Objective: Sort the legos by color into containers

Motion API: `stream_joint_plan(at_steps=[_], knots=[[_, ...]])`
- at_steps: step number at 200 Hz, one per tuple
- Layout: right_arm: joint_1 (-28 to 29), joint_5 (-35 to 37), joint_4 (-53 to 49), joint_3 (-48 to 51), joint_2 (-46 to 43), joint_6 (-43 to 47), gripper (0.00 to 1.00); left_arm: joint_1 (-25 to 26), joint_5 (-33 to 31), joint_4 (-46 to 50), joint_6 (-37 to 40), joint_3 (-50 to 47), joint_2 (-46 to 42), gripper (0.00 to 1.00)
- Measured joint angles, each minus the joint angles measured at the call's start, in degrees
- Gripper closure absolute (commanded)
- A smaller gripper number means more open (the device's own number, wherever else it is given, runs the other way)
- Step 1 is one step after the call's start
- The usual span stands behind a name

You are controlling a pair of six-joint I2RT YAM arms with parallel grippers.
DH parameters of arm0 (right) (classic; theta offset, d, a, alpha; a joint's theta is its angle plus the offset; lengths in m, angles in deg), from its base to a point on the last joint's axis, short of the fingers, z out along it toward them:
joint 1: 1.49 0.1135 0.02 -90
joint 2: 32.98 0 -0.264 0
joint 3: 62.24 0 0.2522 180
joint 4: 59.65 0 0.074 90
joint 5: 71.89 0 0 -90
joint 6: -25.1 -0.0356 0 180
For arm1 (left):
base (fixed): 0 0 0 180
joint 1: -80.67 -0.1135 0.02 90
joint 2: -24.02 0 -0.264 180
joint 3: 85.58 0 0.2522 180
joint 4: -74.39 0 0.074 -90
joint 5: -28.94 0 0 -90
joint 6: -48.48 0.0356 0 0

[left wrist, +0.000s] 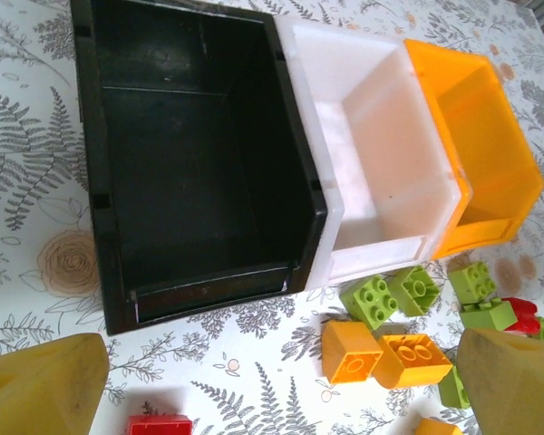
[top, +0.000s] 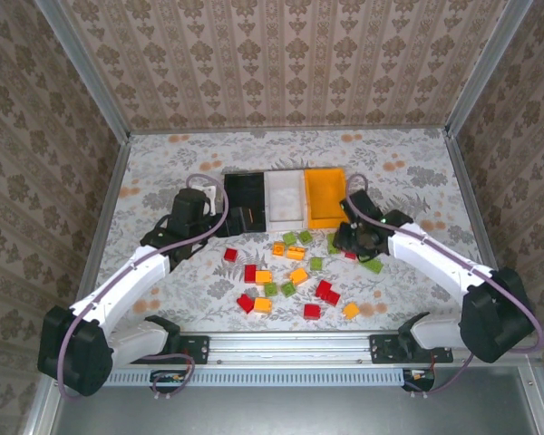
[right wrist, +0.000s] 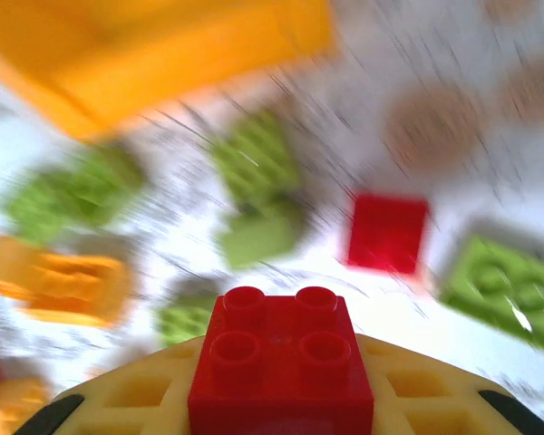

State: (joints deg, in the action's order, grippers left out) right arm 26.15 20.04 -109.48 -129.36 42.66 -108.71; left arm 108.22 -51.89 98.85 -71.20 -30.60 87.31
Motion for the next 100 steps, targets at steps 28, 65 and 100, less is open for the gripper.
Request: stream_joint_plan(at_steps=[28, 65, 100], knots=[[-0.1, 2.8, 3.7, -11.4, 7.6, 2.2, 0.69, 0.0, -0.5, 0.6, -0.6, -1.9, -1.2, 0.00], [-1.6, 6.8, 7.0, -21.8, 22.2, 3.6, 0.68, 0.0, -1.6, 1.7, -1.5, -3.1, -4.1, 0.00], [-3.5, 9.1, 7.2, -27.0, 31.2, 4.0, 0.56, -0.2, -3.5, 4.1, -2.2, -4.7, -7.7, 0.00]])
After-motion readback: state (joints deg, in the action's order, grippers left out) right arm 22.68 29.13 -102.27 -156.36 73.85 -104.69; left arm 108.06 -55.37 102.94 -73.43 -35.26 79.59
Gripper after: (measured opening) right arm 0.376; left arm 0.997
